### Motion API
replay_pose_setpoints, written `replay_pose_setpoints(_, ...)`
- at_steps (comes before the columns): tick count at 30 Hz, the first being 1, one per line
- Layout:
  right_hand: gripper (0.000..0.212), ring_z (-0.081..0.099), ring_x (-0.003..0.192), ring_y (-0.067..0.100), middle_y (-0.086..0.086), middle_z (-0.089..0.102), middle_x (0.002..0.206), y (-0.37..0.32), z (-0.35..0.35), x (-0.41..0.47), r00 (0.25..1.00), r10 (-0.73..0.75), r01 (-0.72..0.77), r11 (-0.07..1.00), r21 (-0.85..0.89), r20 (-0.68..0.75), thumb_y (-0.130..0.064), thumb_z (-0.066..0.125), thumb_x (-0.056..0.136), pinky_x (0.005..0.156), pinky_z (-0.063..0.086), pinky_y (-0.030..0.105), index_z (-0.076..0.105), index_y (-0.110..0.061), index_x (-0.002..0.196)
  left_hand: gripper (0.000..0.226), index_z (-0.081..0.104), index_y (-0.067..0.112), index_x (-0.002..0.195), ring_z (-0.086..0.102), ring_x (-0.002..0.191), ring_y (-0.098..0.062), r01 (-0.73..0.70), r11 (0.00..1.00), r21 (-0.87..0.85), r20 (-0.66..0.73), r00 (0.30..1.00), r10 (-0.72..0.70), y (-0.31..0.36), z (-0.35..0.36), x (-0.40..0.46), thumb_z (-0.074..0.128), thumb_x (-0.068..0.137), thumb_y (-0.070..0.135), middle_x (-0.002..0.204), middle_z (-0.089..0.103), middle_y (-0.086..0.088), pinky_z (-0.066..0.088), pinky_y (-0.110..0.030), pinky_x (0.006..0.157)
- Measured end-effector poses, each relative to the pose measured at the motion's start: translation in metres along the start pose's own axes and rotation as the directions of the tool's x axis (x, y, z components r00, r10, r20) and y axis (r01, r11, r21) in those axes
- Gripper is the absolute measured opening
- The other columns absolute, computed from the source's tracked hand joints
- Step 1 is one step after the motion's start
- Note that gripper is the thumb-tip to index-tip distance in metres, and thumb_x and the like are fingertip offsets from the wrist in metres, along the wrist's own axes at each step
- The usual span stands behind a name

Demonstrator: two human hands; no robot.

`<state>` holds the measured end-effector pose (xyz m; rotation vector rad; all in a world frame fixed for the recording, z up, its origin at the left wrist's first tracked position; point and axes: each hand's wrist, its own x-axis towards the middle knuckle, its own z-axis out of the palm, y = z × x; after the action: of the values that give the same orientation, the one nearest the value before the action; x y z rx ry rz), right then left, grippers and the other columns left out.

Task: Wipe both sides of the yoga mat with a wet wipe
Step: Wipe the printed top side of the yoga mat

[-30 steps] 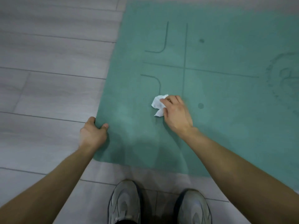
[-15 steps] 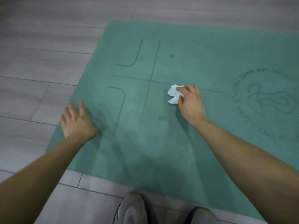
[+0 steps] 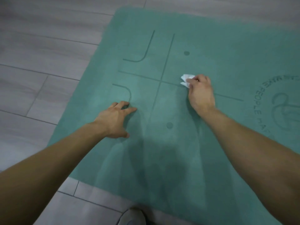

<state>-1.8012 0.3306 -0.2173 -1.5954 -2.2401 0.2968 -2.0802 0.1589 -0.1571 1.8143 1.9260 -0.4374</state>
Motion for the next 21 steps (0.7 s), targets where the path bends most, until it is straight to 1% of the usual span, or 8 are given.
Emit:
replay_pose_setpoints(3, 0.036, 0.06, 0.115, 0.038, 0.014, 0.065, 0.122, -0.053, 0.02, -0.007, 0.996, 0.04, -0.047, 0.995, 0.09, 0.083, 0.002, 0.055, 0.095, 0.102, 0.05, 0.039, 0.074, -0.008, 0.124, 0.126, 0.02, 0.046, 0.161, 0.03, 0.147, -0.021, 0.002, 1.0, 0.028, -0.029, 1.0, -0.001, 0.002, 0.001, -0.004, 0.091, 0.059, 0.063, 0.164, 0.02, 0.01, 0.049, -0.046, 0.111)
replay_pose_setpoints(6, 0.03, 0.057, 0.111, 0.03, 0.007, 0.062, 0.118, -0.115, 0.052, -0.059, 0.811, -0.515, 0.461, 0.854, 0.24, 0.277, -0.004, 0.063, 0.096, 0.098, 0.053, 0.041, 0.071, -0.011, 0.124, 0.13, 0.01, 0.044, 0.164, 0.029, 0.149, -0.023, -0.026, 0.997, 0.072, -0.072, 0.997, 0.031, 0.0, 0.009, -0.007, 0.087, 0.062, 0.066, 0.169, 0.016, 0.005, 0.043, -0.043, 0.116)
replay_pose_setpoints(8, 0.026, 0.06, 0.111, 0.026, 0.003, 0.066, 0.118, -0.095, 0.045, -0.036, 0.692, -0.683, 0.617, 0.727, 0.302, 0.232, -0.012, 0.063, 0.099, 0.099, 0.053, 0.037, 0.074, -0.016, 0.122, 0.129, 0.008, 0.043, 0.165, 0.028, 0.15, -0.024, -0.038, 0.997, 0.07, -0.088, 0.995, 0.044, -0.004, 0.013, -0.006, 0.086, 0.065, 0.066, 0.171, 0.013, 0.004, 0.038, -0.042, 0.12)
replay_pose_setpoints(12, 0.03, 0.06, 0.115, 0.044, 0.022, 0.064, 0.121, -0.015, 0.0, 0.06, 0.973, -0.167, 0.179, 0.982, -0.062, 0.157, -0.002, 0.055, 0.097, 0.101, 0.048, 0.044, 0.072, -0.003, 0.122, 0.128, 0.005, 0.045, 0.164, 0.024, 0.152, -0.023, -0.045, 0.997, 0.069, -0.073, 0.996, 0.05, -0.006, 0.016, -0.008, 0.085, 0.066, 0.066, 0.172, 0.006, 0.006, 0.035, -0.043, 0.122)
replay_pose_setpoints(15, 0.034, 0.059, 0.114, 0.043, 0.022, 0.058, 0.119, -0.038, 0.007, 0.045, 0.991, 0.079, -0.08, 0.997, 0.009, 0.104, -0.006, 0.05, 0.098, 0.101, 0.051, 0.045, 0.068, -0.001, 0.126, 0.127, 0.004, 0.045, 0.164, 0.021, 0.154, -0.022, -0.037, 0.995, 0.087, -0.075, 0.996, 0.044, -0.002, 0.013, -0.011, 0.085, 0.068, 0.064, 0.173, 0.004, 0.006, 0.033, -0.041, 0.122)
replay_pose_setpoints(17, 0.035, 0.06, 0.11, 0.039, 0.018, 0.058, 0.114, -0.083, 0.031, -0.004, 0.956, -0.22, 0.194, 0.97, 0.147, 0.195, -0.009, 0.051, 0.1, 0.1, 0.052, 0.042, 0.069, -0.005, 0.13, 0.127, 0.003, 0.045, 0.164, 0.021, 0.154, -0.022, -0.044, 0.994, 0.097, -0.079, 0.996, 0.051, 0.0, 0.01, -0.012, 0.084, 0.069, 0.063, 0.173, 0.004, 0.005, 0.032, -0.039, 0.122)
replay_pose_setpoints(19, 0.033, 0.058, 0.106, 0.032, 0.012, 0.059, 0.112, -0.106, 0.044, -0.046, 0.743, -0.605, 0.557, 0.796, 0.239, 0.285, -0.019, 0.051, 0.106, 0.095, 0.05, 0.038, 0.068, -0.012, 0.134, 0.127, 0.002, 0.044, 0.164, 0.021, 0.154, -0.022, -0.037, 0.994, 0.103, -0.093, 0.995, 0.046, 0.002, 0.011, -0.013, 0.084, 0.069, 0.062, 0.173, 0.004, 0.005, 0.032, -0.039, 0.122)
replay_pose_setpoints(21, 0.038, 0.059, 0.103, 0.032, 0.012, 0.061, 0.11, -0.087, 0.039, -0.02, 0.701, -0.671, 0.629, 0.742, 0.233, 0.243, -0.033, 0.044, 0.109, 0.091, 0.05, 0.037, 0.071, -0.016, 0.129, 0.126, 0.004, 0.043, 0.165, 0.021, 0.154, -0.022, -0.029, 0.994, 0.106, -0.103, 0.994, 0.04, 0.002, 0.011, -0.012, 0.085, 0.069, 0.06, 0.173, 0.005, 0.005, 0.032, -0.039, 0.122)
